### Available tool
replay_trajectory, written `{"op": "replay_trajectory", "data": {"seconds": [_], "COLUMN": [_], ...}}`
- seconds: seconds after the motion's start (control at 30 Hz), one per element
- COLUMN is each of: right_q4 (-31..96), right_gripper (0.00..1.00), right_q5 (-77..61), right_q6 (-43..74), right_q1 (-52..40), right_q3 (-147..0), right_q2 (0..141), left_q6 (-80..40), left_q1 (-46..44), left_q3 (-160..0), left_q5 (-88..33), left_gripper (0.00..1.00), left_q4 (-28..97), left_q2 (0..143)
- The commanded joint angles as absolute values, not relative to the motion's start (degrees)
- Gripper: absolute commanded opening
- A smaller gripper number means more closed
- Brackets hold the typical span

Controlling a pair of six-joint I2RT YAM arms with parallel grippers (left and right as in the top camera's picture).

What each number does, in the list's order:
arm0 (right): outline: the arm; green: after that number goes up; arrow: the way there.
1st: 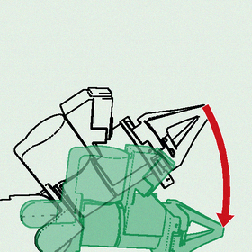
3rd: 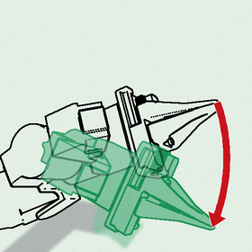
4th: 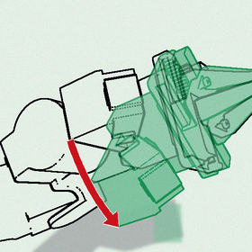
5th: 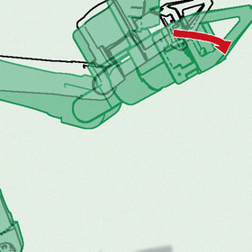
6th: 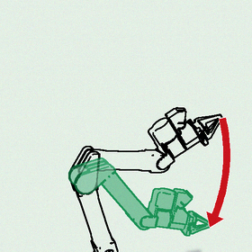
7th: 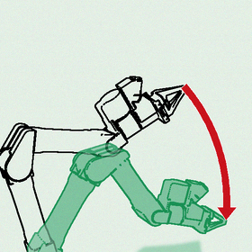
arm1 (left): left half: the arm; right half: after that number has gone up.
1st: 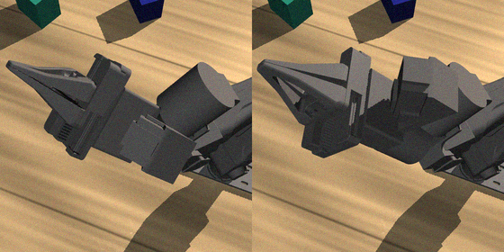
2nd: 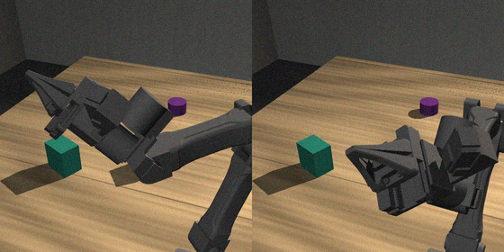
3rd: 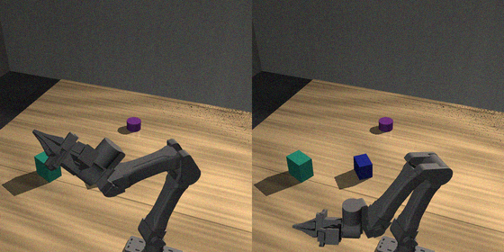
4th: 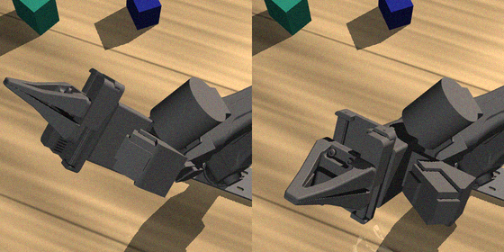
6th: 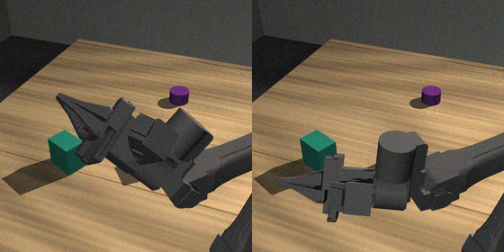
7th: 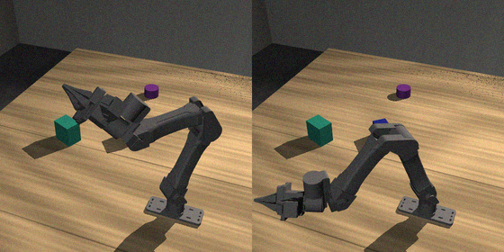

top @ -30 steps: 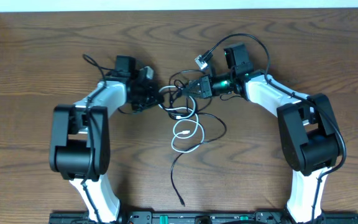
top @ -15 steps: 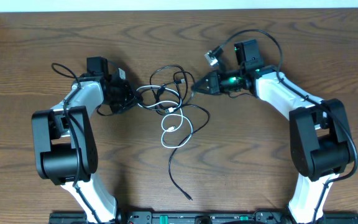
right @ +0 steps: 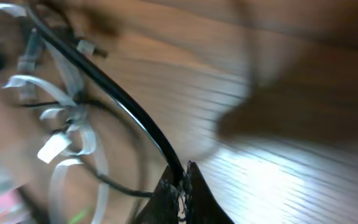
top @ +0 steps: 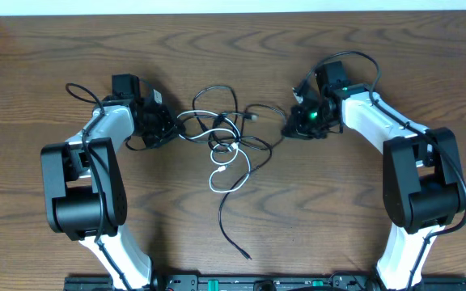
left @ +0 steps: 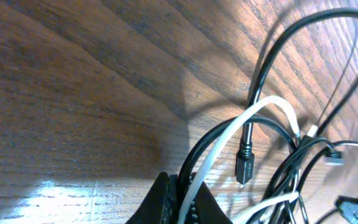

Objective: Untangle cables

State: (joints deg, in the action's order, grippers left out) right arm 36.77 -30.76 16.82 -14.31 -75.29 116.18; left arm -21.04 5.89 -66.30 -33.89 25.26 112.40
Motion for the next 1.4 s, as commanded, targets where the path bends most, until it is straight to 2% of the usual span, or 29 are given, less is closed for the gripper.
{"op": "replay_trajectory", "data": {"seconds": [0.0, 0.43, 0.9, 1.07, 1.37], "right_q4": [39.05, 42.74, 46.85, 41.69, 25.19], "right_gripper": [0.01, 0.01, 0.01, 0.01, 0.01], "right_q5": [-15.79, -2.24, 20.82, 22.41, 20.88], "right_q6": [15.86, 16.78, 21.96, 22.24, 22.31], "right_q1": [-14.02, -14.02, -13.80, -13.26, -10.74], "right_q3": [-75.16, -75.13, -72.38, -68.10, -56.40], "right_q2": [114.85, 114.87, 114.87, 114.87, 114.87], "left_q6": [-21.37, -21.37, -21.34, -21.34, -21.34], "left_q1": [6.20, 6.20, 6.20, 6.20, 6.20], "left_q3": [-66.57, -66.57, -66.57, -66.57, -66.57], "left_q5": [-31.53, -30.70, -27.77, -27.75, -27.77], "left_gripper": [0.07, 0.07, 0.07, 0.07, 0.08], "left_q4": [25.43, 25.43, 25.47, 25.47, 25.45], "left_q2": [111.11, 111.11, 111.11, 111.11, 111.11]}}
